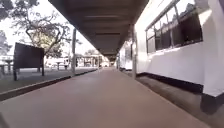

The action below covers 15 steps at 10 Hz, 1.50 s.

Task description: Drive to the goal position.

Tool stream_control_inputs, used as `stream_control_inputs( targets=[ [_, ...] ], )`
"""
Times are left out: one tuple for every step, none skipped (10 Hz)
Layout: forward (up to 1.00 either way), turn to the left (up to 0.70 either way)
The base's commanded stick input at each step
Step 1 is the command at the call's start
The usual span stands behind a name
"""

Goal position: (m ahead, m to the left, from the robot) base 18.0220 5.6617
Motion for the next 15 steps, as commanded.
stream_control_inputs(
  targets=[
    [0.70,0.00],
    [0.70,0.00],
    [0.70,0.00],
    [0.70,0.00],
    [0.70,0.01],
    [0.70,0.09],
    [0.70,0.30],
    [0.70,0.15],
    [0.70,0.00],
    [0.70,0.00],
    [0.70,0.00],
    [0.70,0.00],
    [0.70,0.00],
    [0.70,0.00],
    [0.70,0.00]
  ],
)
